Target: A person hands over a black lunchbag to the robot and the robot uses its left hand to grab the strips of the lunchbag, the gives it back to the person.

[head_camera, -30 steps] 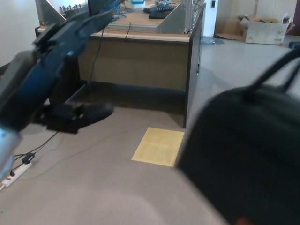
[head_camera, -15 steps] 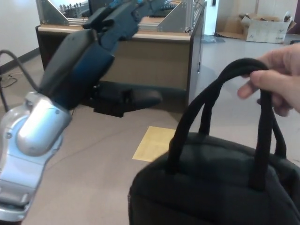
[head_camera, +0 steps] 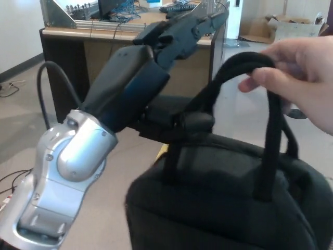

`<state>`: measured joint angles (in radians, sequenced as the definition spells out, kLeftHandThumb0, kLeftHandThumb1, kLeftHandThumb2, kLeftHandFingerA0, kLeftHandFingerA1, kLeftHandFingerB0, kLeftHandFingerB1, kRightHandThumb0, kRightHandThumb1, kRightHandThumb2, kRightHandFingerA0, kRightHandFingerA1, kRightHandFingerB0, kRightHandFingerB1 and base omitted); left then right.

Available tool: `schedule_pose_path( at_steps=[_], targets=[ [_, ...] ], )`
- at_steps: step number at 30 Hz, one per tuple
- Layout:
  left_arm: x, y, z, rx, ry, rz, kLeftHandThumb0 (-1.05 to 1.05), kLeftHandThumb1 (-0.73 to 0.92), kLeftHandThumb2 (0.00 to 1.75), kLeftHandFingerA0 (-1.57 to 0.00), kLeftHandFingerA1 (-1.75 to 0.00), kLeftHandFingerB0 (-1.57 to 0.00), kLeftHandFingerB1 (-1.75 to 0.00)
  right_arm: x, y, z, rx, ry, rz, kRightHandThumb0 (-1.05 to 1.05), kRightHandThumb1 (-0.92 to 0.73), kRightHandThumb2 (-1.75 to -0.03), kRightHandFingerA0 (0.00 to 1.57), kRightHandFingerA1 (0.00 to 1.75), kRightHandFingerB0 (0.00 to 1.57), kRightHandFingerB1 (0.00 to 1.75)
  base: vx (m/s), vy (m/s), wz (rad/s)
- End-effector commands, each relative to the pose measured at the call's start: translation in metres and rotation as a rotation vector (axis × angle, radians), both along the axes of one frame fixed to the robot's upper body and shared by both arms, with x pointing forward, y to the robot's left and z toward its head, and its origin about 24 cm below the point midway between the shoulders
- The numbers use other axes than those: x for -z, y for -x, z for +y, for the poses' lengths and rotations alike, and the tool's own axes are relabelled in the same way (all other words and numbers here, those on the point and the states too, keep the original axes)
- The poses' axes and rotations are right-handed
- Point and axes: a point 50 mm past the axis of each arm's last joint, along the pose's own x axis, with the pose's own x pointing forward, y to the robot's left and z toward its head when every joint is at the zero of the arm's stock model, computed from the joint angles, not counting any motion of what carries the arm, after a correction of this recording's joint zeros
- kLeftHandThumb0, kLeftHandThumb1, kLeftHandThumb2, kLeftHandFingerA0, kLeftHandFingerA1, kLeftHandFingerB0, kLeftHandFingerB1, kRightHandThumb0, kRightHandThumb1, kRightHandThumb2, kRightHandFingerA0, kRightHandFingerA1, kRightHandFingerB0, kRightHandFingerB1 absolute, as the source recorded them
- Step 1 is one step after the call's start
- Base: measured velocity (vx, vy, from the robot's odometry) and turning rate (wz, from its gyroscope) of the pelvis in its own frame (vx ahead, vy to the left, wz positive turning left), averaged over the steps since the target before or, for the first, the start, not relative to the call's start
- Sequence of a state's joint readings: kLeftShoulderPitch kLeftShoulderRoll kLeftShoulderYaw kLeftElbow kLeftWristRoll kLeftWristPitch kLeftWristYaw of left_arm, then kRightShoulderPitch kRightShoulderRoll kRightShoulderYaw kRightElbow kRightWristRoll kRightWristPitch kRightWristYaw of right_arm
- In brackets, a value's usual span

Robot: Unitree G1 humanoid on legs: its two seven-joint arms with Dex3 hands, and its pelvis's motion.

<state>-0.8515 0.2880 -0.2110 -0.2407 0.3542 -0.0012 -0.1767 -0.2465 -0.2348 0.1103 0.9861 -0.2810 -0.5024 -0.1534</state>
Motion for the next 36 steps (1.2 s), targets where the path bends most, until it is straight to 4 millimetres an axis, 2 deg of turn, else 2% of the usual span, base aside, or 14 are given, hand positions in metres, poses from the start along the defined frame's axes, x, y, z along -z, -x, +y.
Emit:
schedule_pose_path(
  at_steps=[1,2,5,6,8,9,10,13,16,19,22,24,25,36],
  targets=[
    [0.004,-0.002,-0.005,-0.022,-0.020,0.037,-0.75,0.47,0.89,0.00,-0.18,-0.07,-0.20,-0.006,-0.006,-0.005,0.015,0.015,-0.014,-0.62,-0.65,-1.00,0.37,0.56,0.25,0.48,0.00,0.000,0.00],
    [0.004,-0.002,-0.006,-0.024,-0.024,0.040,-0.83,0.61,0.59,-0.03,-0.25,-0.04,-0.24,-0.006,-0.007,-0.005,0.017,0.012,-0.013,-0.63,-0.65,-0.99,0.37,0.56,0.25,0.48,0.00,0.000,0.00],
    [0.009,-0.002,-0.012,-0.029,-0.031,0.058,-0.82,0.62,0.59,-0.05,-0.27,-0.03,-0.24,-0.005,-0.005,-0.004,0.012,0.009,-0.014,-0.63,-0.64,-0.99,0.36,0.55,0.26,0.48,0.00,0.000,0.00],
    [0.012,-0.002,-0.015,-0.039,-0.039,0.060,-0.81,0.51,0.86,-0.07,-0.22,-0.07,-0.17,-0.004,-0.003,-0.004,0.010,0.005,-0.015,-0.61,-0.63,-0.98,0.36,0.55,0.25,0.48,0.00,0.000,0.00],
    [0.015,-0.003,-0.017,-0.053,-0.043,0.054,-0.78,0.49,0.86,-0.06,-0.23,-0.05,-0.19,-0.004,-0.003,-0.005,0.007,0.005,-0.018,-0.61,-0.63,-0.98,0.36,0.55,0.25,0.48,0.00,0.000,0.00],
    [0.017,-0.005,-0.018,-0.066,-0.042,0.050,-0.78,0.62,0.59,-0.03,-0.26,-0.04,-0.24,-0.004,-0.002,-0.005,0.005,0.008,-0.016,-0.62,-0.63,-0.98,0.35,0.55,0.25,0.48,0.00,0.000,0.00],
    [0.017,-0.009,-0.019,-0.094,-0.049,0.041,-0.76,0.49,0.85,-0.05,-0.22,-0.05,-0.19,-0.005,-0.003,-0.005,0.006,0.009,-0.016,-0.62,-0.63,-0.98,0.36,0.56,0.25,0.48,0.00,0.000,0.00],
    [0.016,-0.015,-0.019,-0.133,-0.050,0.023,-0.69,0.54,0.61,-0.07,-0.25,-0.05,-0.20,-0.006,-0.005,-0.004,0.007,0.004,-0.017,-0.63,-0.64,-0.98,0.36,0.55,0.26,0.48,0.00,0.000,0.00],
    [0.016,-0.023,-0.020,-0.183,-0.023,0.002,-0.65,0.43,0.77,-0.03,-0.38,-0.08,-0.27,-0.006,-0.006,-0.004,0.011,-0.006,-0.018,-0.65,-0.64,-0.98,0.36,0.55,0.26,0.48,0.00,0.000,0.00],
    [0.017,-0.039,-0.025,-0.265,0.067,-0.103,-0.48,0.42,0.68,-0.40,-0.47,-0.30,-0.41,-0.006,-0.006,-0.002,0.008,-0.019,-0.023,-0.65,-0.64,-0.98,0.36,0.55,0.28,0.48,0.00,0.000,0.00],
    [0.016,-0.047,-0.027,-0.296,0.129,-0.169,-0.31,0.51,0.55,-0.57,-0.93,-0.57,-0.72,-0.006,-0.006,0.000,0.007,-0.028,-0.028,-0.64,-0.64,-0.98,0.36,0.55,0.29,0.49,0.00,0.000,0.00],
    [0.011,-0.050,-0.033,-0.266,0.257,-0.267,-0.23,0.59,0.52,-0.71,-1.74,-0.64,-1.69,-0.006,-0.006,0.000,0.011,-0.038,-0.033,-0.59,-0.62,-0.99,0.36,0.56,0.29,0.50,0.00,0.000,0.00],
    [0.008,-0.050,-0.035,-0.244,0.300,-0.276,-0.24,0.62,0.54,-0.75,-1.75,-0.64,-1.75,-0.007,-0.006,0.000,0.014,-0.045,-0.037,-0.57,-0.76,-0.63,0.42,0.43,0.40,0.38,0.00,0.000,0.00],
    [-0.011,-0.044,-0.035,-0.169,0.490,-0.388,-0.19,0.65,0.57,-0.84,-1.75,-0.64,-1.75,-0.011,-0.011,0.000,0.001,-0.027,-0.052,-0.59,-0.76,-0.62,0.49,0.45,0.42,0.39,0.00,0.000,0.00]
  ],
)
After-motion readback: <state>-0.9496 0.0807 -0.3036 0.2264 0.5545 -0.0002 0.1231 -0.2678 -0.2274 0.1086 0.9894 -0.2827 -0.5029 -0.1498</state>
